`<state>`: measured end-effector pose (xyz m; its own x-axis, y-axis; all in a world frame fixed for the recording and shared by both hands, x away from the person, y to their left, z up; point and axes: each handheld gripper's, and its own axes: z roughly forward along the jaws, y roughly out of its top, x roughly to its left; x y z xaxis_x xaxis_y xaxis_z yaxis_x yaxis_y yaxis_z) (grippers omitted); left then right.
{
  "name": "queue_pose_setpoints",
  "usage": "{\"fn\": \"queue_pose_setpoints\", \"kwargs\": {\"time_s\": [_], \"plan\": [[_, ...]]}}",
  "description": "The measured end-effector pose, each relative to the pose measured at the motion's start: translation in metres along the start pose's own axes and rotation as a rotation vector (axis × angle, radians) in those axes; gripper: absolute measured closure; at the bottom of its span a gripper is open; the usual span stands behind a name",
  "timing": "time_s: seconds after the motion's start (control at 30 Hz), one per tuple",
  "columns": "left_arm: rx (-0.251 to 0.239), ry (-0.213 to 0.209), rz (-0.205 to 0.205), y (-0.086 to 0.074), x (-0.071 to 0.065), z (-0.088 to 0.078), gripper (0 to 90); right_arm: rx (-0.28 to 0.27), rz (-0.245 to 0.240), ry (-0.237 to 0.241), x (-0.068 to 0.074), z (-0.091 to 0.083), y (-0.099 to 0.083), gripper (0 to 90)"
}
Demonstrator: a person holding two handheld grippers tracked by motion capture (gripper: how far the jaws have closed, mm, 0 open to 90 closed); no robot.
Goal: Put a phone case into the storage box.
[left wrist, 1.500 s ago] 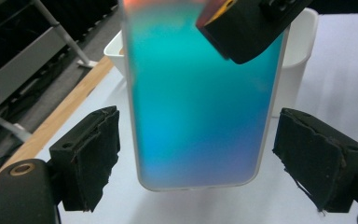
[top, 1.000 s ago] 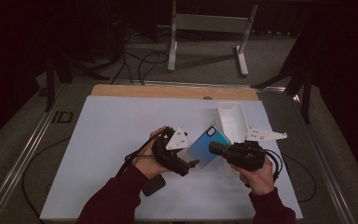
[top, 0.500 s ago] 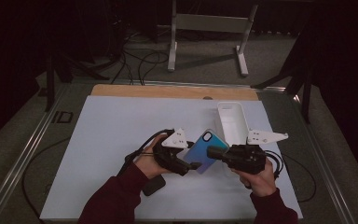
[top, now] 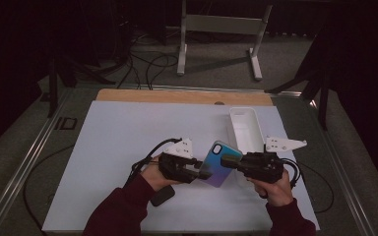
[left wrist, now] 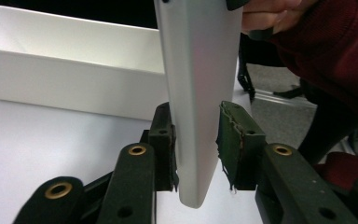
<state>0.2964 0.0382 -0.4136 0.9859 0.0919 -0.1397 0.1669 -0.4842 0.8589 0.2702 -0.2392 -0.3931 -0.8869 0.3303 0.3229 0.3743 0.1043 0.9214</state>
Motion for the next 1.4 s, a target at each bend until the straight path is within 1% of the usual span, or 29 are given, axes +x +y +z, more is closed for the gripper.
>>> {"fn": "queue_pose_setpoints", "kwargs": {"time_s": [0.03, 0.07, 0.1, 0.17, 0.23, 0.33, 0.47, 0.5, 0.53, 0.57, 0.67, 0.77, 0.83, 0.97, 1.03, 1.07, 1.13, 1.2, 1.33, 1.37, 1.4], "plan": [[-0.004, -0.004, 0.000, -0.001, 0.000, 0.000, 70.7, 0.000, -0.010, -0.002, 0.000, 0.000, 0.000, 79.0], [-0.012, -0.012, -0.003, -0.001, 0.000, 0.000, 72.1, 0.000, -0.012, -0.005, 0.000, 0.000, 0.000, 77.2], [-0.016, -0.016, -0.006, -0.002, 0.000, 0.000, 74.6, 0.005, -0.014, -0.010, 0.000, 0.000, 0.000, 73.5], [-0.019, -0.022, 0.000, -0.003, 0.000, 0.000, 77.1, 0.012, -0.014, -0.018, 0.000, 0.000, 0.000, 70.1], [-0.023, -0.018, 0.005, -0.003, -0.001, 0.001, 79.7, 0.016, -0.023, -0.032, 0.001, 0.000, 0.000, 64.8], [-0.020, -0.001, 0.014, -0.002, -0.003, 0.001, 80.9, 0.020, -0.025, -0.048, 0.001, 0.001, 0.000, 60.1], [-0.011, 0.035, 0.026, -0.001, -0.005, 0.002, 81.2, 0.035, -0.031, -0.095, 0.004, 0.003, 0.000, 52.0], [-0.010, 0.044, 0.027, -0.001, -0.005, 0.002, 81.4, 0.038, -0.030, -0.118, 0.005, 0.004, 0.000, 47.5], [-0.010, 0.055, 0.026, 0.000, -0.005, 0.001, 81.4, 0.040, -0.027, -0.133, 0.005, 0.004, 0.000, 44.8], [-0.012, 0.065, 0.023, 0.000, -0.004, 0.000, 81.4, 0.041, -0.025, -0.143, 0.005, 0.004, 0.000, 42.7], [-0.010, 0.114, 0.014, 0.000, -0.003, -0.003, 81.5, 0.037, -0.022, -0.170, 0.006, 0.001, 0.001, 37.5], [-0.008, 0.149, 0.000, 0.000, -0.002, -0.005, 81.5, 0.035, -0.016, -0.199, 0.007, -0.001, 0.002, 31.1], [-0.011, 0.166, -0.010, 0.001, -0.002, -0.004, 81.5, 0.035, -0.022, -0.234, 0.008, -0.002, 0.003, 24.5], [-0.004, 0.202, -0.026, 0.001, 0.000, -0.003, 81.4, 0.027, -0.016, -0.288, 0.010, -0.001, 0.004, 15.7], [-0.001, 0.220, -0.031, 0.001, 0.000, -0.002, 81.4, 0.027, -0.018, -0.315, 0.011, 0.000, 0.004, 13.0], [0.000, 0.237, -0.032, 0.001, -0.001, -0.002, 81.4, 0.028, -0.019, -0.322, 0.012, 0.000, 0.005, 12.4], [0.001, 0.248, -0.037, 0.002, 0.000, -0.002, 81.4, 0.026, -0.018, -0.339, 0.013, 0.001, 0.005, 9.7], [0.005, 0.274, -0.038, 0.003, -0.001, -0.002, 81.4, 0.023, -0.018, -0.357, 0.013, 0.003, 0.006, 9.2], [0.005, 0.275, -0.039, 0.003, 0.000, -0.002, 81.4, 0.019, -0.015, -0.369, 0.014, 0.004, 0.007, 9.1], [0.011, 0.304, -0.053, 0.003, 0.000, 0.000, 81.4, 0.019, -0.015, -0.369, 0.014, 0.004, 0.007, 9.1], [0.015, 0.314, -0.055, 0.003, 0.000, 0.000, 81.4, 0.009, -0.014, -0.397, 0.014, 0.007, 0.007, 9.1]]}}
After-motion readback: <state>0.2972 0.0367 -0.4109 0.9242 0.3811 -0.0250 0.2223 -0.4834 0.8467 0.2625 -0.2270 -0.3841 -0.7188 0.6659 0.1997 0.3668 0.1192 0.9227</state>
